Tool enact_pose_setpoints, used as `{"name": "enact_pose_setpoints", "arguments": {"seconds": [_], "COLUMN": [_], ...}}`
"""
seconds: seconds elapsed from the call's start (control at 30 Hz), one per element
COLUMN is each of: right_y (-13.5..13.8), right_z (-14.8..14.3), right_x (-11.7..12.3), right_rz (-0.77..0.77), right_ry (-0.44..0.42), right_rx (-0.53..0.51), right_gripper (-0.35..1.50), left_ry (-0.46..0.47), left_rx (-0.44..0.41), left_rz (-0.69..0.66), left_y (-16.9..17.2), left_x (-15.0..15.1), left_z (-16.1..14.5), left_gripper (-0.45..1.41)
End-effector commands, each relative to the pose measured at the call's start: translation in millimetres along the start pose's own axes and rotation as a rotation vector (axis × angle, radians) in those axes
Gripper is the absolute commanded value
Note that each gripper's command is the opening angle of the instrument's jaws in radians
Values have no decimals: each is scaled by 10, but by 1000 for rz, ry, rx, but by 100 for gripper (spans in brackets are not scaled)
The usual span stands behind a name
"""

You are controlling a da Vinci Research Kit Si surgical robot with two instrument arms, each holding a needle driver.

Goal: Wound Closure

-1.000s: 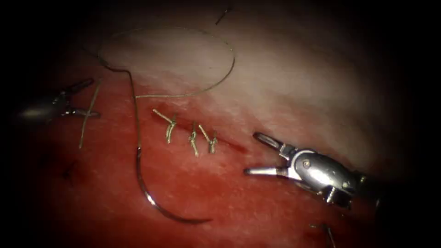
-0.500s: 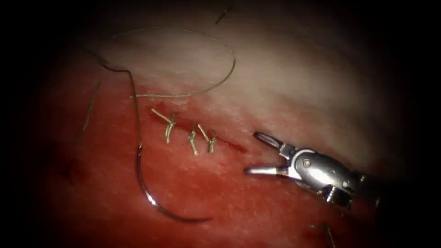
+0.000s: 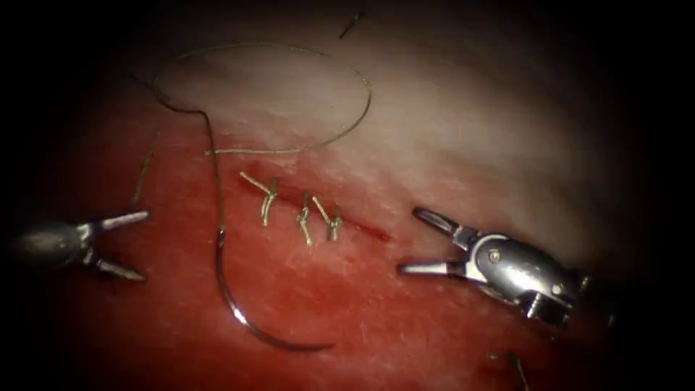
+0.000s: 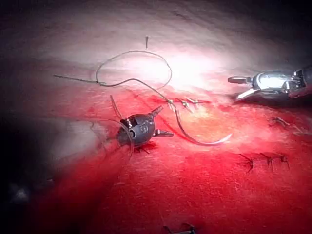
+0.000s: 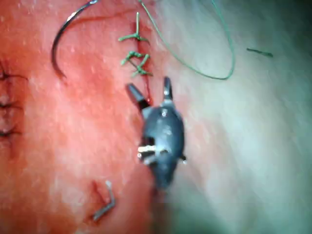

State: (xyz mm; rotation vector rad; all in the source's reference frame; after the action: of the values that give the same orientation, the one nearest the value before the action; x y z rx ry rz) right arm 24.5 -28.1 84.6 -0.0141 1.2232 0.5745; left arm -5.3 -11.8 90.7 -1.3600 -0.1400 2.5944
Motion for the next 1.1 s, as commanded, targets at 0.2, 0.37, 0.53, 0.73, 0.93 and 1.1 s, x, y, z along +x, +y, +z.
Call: {"name": "enact_pose_setpoints", "arguments": {"seconds": [0.2, 0.37, 0.53, 0.73, 0.93, 1.1], "right_y": [3, -1, 0, -1, -3, -4], "right_z": [5, 4, 4, 5, 8, 11], "right_x": [2, 3, 3, 3, 3, 3], "right_rz": [10, 11, 11, 5, 5, -1], "right_ry": [-3, -30, -34, -35, -38, -42], "right_rx": [-50, -76, -83, -86, -88, -89], "right_gripper": [130, 130, 130, 130, 130, 132], "left_ry": [-132, -180, -205, -257, -335, -390], "left_rx": [39, 88, 135, 182, 236, 271], "left_rz": [15, 6, 0, 59, 116, 160], "left_y": [48, 75, 99, 104, 100, 101], "left_x": [14, 29, 40, 37, 36, 35], "left_z": [39, 69, 107, 127, 134, 144], "left_gripper": [46, 49, 52, 52, 52, 46]}}
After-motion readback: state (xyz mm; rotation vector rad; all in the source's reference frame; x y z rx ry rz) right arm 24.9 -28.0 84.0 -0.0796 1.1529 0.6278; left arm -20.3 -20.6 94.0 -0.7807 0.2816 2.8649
